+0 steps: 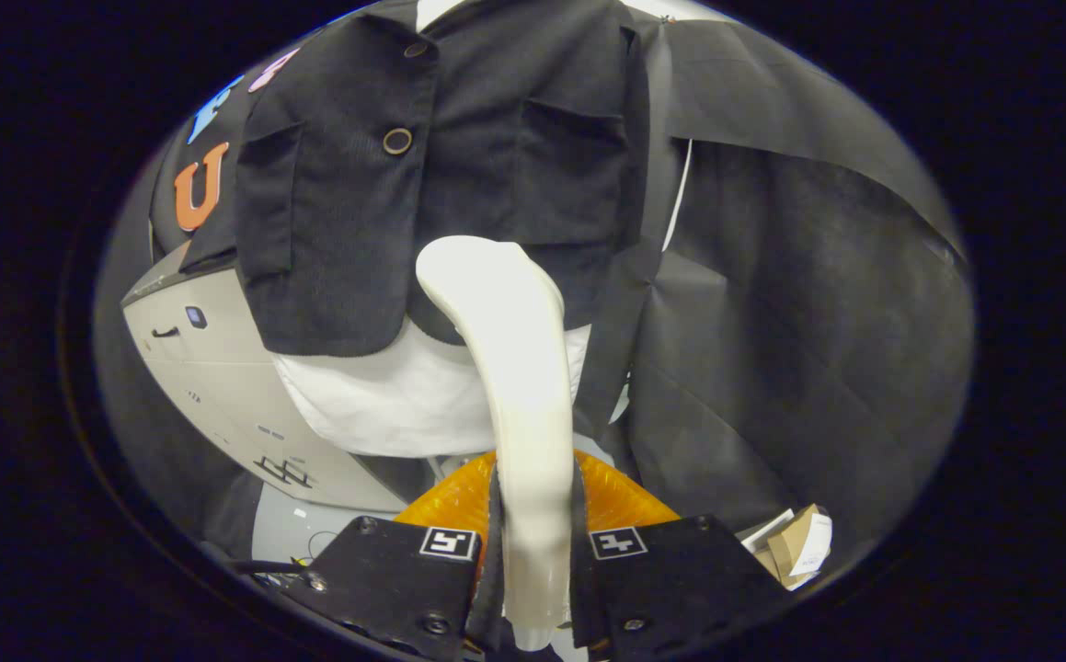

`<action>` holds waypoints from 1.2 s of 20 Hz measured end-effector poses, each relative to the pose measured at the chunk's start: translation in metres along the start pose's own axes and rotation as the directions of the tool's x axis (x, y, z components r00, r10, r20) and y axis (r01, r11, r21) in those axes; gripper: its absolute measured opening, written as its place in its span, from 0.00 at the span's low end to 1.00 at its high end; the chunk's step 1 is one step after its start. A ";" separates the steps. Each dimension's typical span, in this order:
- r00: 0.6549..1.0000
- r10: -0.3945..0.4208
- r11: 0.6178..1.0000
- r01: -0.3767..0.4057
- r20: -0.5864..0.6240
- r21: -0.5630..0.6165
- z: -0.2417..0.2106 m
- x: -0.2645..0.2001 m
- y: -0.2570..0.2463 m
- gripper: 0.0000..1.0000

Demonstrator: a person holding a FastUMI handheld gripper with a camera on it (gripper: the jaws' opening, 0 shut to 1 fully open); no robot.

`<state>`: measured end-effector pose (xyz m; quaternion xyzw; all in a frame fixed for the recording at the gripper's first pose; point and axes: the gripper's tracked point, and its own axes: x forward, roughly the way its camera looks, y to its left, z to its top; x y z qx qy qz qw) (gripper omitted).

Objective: Iron the clothes twice with a garment steamer, once on the left side and once on the right side.

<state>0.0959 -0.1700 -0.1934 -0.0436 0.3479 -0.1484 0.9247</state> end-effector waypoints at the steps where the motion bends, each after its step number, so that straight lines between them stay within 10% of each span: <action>1: 1.000 -0.007 1.000 0.007 0.014 0.012 0.004 -0.010 -0.001 0.32; 13: 0.985 -0.063 0.993 0.045 0.163 0.109 0.031 -0.123 -0.024 0.32; 24: 0.945 0.105 0.993 -0.116 0.309 0.017 0.046 -0.212 -0.045 0.32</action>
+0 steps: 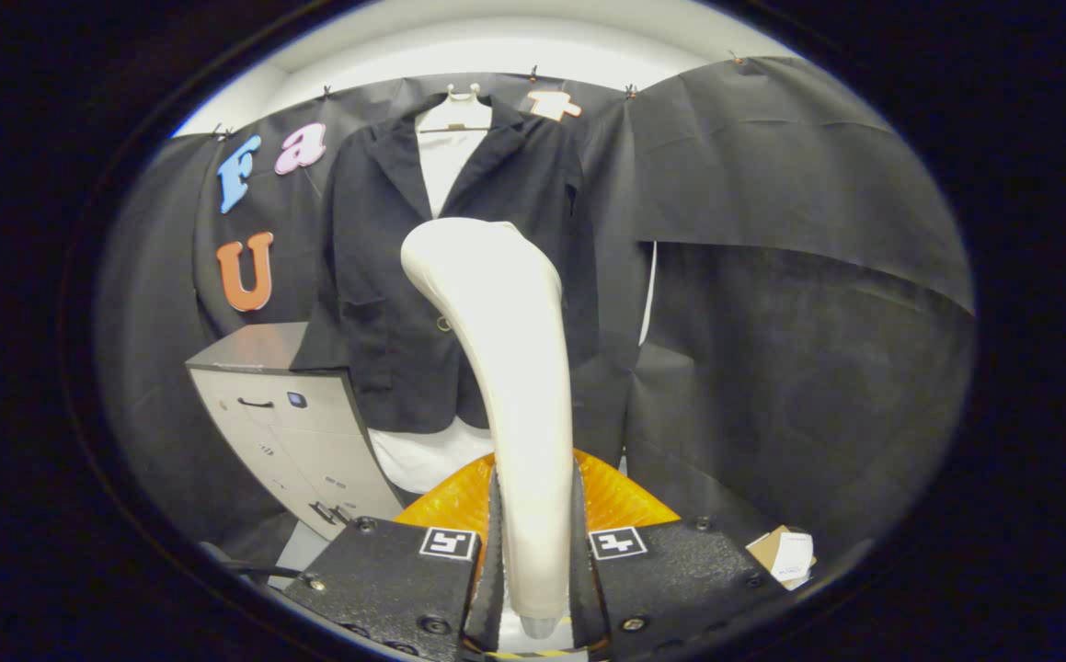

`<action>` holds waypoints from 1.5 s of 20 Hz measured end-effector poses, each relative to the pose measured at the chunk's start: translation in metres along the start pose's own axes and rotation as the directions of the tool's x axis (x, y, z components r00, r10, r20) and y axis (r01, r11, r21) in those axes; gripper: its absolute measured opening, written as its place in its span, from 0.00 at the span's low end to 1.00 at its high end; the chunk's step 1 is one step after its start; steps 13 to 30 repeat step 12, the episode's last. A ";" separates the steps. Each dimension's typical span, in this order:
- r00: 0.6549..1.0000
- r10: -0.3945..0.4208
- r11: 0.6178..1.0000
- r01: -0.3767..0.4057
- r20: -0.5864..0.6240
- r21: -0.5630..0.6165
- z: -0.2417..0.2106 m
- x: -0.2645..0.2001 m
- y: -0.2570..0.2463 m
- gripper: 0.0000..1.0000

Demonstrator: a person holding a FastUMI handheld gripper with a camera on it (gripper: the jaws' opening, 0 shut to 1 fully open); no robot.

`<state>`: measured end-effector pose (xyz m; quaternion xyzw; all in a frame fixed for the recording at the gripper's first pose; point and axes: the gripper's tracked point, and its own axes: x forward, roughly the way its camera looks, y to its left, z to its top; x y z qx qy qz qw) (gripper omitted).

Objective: Iron the clothes twice with a garment steamer, once on the left side and once on the right side.

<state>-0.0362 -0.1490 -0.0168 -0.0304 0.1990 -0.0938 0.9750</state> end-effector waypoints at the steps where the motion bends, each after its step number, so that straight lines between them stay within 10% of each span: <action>1: 1.000 0.023 1.000 -0.023 0.017 -0.002 0.003 -0.011 -0.004 0.32; 12: 0.971 0.219 0.976 -0.219 0.101 -0.008 0.003 -0.126 -0.045 0.32; 30: 0.971 0.219 0.976 -0.219 0.101 -0.008 0.003 -0.126 -0.045 0.32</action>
